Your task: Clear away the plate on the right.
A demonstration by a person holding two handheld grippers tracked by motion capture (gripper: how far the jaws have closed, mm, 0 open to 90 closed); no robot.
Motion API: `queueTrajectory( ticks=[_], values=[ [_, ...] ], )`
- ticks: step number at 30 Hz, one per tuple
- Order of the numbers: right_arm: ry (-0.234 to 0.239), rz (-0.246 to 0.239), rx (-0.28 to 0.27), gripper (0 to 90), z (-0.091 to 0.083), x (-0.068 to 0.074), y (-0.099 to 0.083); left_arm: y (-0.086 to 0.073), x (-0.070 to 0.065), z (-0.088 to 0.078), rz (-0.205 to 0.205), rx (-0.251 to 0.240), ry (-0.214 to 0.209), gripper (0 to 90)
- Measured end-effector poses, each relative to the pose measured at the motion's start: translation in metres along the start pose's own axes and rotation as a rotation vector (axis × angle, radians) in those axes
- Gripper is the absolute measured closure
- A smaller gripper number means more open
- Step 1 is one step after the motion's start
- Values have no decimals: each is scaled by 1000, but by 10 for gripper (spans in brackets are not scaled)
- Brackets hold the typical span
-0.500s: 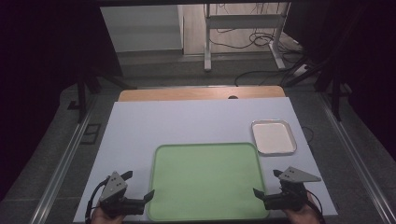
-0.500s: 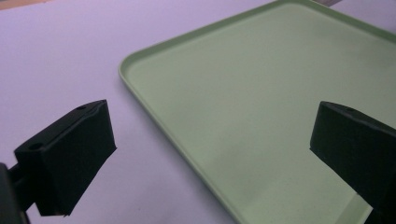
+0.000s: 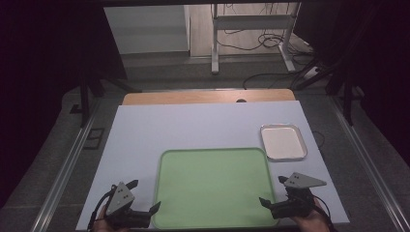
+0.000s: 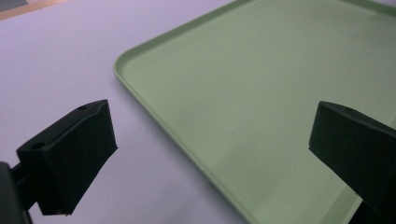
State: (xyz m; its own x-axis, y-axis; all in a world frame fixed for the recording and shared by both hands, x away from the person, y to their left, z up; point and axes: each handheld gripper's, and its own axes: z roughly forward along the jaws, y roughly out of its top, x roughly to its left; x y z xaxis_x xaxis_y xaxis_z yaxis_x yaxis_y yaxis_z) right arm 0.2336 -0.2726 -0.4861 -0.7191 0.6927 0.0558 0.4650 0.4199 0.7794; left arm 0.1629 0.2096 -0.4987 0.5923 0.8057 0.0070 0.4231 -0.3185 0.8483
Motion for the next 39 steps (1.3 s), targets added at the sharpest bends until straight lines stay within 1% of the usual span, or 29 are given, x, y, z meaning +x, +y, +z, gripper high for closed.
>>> queueTrajectory(
  ticks=[4,6,12,28,31,34,36,39],
  values=[
    [4,0,9,0,1,0,0,-1,1,-1,-10,-5,-7,3],
    [1,-9,16,0,2,1,0,-1,2,-1,-16,-8,-12,3],
    [-7,-26,27,0,3,3,1,-1,1,-1,-7,-5,-16,3],
    [-30,-38,2,0,2,0,3,-1,1,-1,2,-3,-23,4],
    [-47,-43,1,0,1,-1,3,-1,1,-1,0,-4,-24,4],
    [-56,-35,0,0,1,-4,3,-1,1,-1,0,-4,-24,4],
    [-63,-38,-3,0,1,-6,3,-1,1,-1,1,-3,-24,4],
    [-62,-16,-2,0,1,-9,4,-1,1,-1,2,-2,-25,4]
  ],
)
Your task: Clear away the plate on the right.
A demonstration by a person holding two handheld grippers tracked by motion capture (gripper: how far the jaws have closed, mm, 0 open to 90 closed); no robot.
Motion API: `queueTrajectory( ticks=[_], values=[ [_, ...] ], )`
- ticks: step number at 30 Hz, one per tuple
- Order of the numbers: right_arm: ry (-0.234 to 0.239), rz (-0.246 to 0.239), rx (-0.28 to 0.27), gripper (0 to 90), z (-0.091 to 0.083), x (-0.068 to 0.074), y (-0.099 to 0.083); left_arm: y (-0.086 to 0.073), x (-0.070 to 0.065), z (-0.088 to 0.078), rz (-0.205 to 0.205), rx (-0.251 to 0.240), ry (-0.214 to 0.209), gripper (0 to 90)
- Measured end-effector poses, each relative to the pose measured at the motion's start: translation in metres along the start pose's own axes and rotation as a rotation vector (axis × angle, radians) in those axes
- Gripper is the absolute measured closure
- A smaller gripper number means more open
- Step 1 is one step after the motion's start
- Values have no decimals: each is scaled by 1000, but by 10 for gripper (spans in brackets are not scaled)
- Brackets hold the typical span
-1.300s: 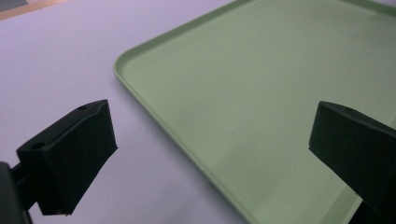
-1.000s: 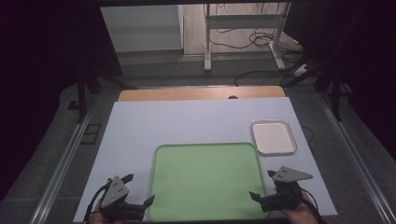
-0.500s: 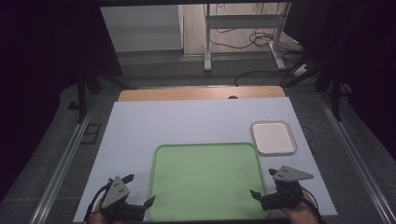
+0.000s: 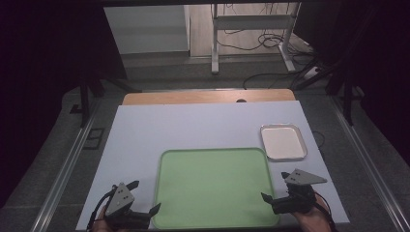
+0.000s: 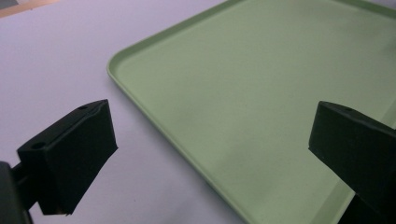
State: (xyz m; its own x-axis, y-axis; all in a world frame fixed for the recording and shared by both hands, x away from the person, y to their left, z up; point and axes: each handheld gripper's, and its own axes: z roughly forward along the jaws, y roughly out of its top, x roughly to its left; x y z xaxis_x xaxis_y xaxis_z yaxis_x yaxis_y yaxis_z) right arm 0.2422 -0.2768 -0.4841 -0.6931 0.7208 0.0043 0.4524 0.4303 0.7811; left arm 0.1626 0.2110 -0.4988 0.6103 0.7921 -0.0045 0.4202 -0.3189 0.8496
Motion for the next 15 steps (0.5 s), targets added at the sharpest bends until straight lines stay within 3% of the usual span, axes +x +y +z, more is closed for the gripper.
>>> queueTrajectory(
  ticks=[5,15],
  values=[
    [-22,26,-7,0,1,-6,1,0,0,0,-1,1,0,4],
    [-34,25,-21,0,9,-16,5,0,1,0,-6,1,0,4]
  ],
)
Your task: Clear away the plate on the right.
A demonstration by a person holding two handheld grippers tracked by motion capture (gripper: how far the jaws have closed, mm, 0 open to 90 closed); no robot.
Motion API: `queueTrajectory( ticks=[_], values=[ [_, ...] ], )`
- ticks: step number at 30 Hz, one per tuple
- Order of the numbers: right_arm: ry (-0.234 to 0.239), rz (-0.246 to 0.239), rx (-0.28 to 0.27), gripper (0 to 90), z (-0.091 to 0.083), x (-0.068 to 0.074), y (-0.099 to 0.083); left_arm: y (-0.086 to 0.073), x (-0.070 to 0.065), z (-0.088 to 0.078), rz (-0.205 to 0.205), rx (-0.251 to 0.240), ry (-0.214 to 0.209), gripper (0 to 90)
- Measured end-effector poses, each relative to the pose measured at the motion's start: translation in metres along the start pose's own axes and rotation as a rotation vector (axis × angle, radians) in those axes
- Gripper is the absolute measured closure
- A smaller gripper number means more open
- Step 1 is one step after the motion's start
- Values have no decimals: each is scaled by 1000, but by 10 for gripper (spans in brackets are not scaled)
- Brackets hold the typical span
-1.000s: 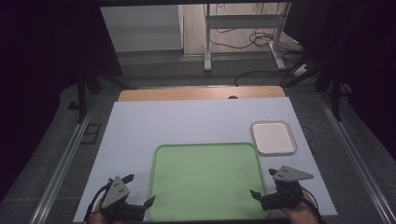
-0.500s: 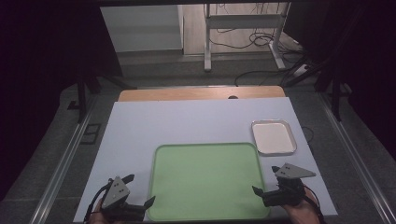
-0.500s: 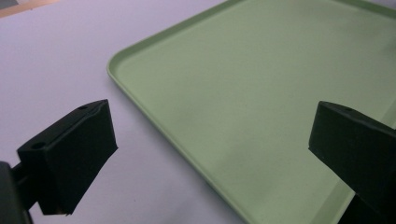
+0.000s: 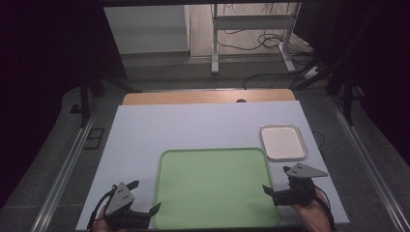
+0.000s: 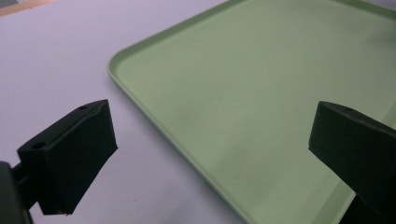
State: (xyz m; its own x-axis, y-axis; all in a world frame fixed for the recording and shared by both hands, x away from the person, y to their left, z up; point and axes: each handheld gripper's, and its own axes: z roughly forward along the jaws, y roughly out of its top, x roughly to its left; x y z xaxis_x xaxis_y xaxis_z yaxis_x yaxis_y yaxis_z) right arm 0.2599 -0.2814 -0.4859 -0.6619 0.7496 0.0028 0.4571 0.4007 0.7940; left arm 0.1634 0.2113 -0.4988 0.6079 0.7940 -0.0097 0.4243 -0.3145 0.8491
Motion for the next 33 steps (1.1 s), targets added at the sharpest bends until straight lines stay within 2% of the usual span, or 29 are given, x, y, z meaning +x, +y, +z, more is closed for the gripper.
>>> queueTrajectory(
  ticks=[12,21,27,33],
  values=[
    [-31,-1,14,0,12,-9,7,0,1,0,-11,-5,-4,4],
    [-49,27,-3,0,17,-22,11,0,1,0,-11,-4,-1,4],
    [-67,47,-9,0,20,-30,14,0,-1,0,3,-7,14,4],
    [-91,63,-1,0,25,-38,16,0,-1,-2,-30,-29,-13,0]
  ],
)
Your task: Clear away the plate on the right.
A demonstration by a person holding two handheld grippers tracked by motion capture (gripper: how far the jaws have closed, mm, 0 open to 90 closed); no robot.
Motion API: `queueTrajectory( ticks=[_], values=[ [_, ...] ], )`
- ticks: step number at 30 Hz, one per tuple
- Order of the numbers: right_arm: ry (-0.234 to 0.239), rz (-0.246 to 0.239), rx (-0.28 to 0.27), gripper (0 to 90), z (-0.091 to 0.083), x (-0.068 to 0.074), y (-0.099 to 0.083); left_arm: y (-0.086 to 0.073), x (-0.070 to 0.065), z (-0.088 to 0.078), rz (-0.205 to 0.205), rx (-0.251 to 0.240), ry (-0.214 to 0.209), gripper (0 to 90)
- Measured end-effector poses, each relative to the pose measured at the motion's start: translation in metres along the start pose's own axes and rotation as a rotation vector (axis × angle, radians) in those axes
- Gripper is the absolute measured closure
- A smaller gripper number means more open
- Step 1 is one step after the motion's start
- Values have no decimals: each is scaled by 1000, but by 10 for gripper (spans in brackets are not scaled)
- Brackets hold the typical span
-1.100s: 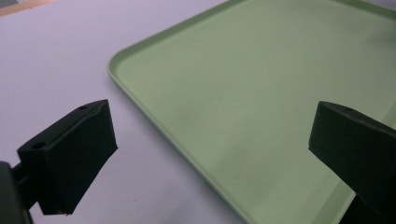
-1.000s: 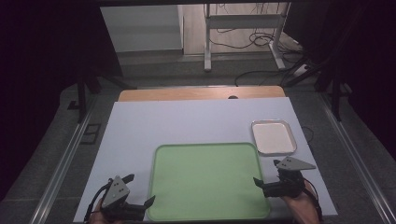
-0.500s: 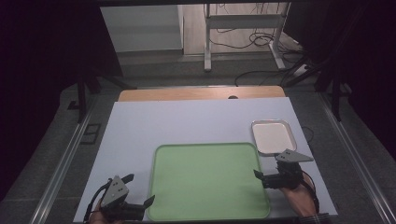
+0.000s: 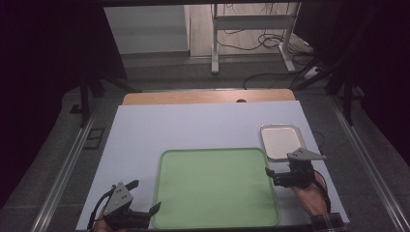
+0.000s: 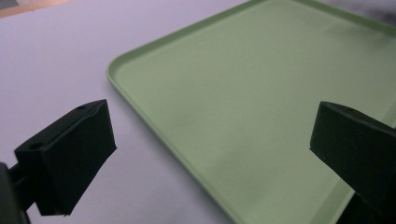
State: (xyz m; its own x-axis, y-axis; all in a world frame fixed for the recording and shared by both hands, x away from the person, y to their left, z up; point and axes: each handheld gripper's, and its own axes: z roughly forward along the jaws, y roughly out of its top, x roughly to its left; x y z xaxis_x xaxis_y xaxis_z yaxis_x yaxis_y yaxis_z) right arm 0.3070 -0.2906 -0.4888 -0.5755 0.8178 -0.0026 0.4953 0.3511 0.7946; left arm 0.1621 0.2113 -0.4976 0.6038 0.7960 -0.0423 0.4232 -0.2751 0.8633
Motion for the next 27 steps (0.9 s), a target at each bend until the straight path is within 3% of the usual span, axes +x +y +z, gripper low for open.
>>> queueTrajectory(
  ticks=[3,9,18,27],
  values=[
    [-12,7,4,0,2,-4,1,0,0,0,0,1,0,0],
    [-39,14,6,0,8,-12,5,-1,4,-1,-38,-7,-14,0],
    [-66,87,3,0,15,-31,11,-1,2,0,-13,2,-10,0],
    [-109,100,29,29,22,-49,18,-1,1,0,-9,2,-10,0]
  ],
)
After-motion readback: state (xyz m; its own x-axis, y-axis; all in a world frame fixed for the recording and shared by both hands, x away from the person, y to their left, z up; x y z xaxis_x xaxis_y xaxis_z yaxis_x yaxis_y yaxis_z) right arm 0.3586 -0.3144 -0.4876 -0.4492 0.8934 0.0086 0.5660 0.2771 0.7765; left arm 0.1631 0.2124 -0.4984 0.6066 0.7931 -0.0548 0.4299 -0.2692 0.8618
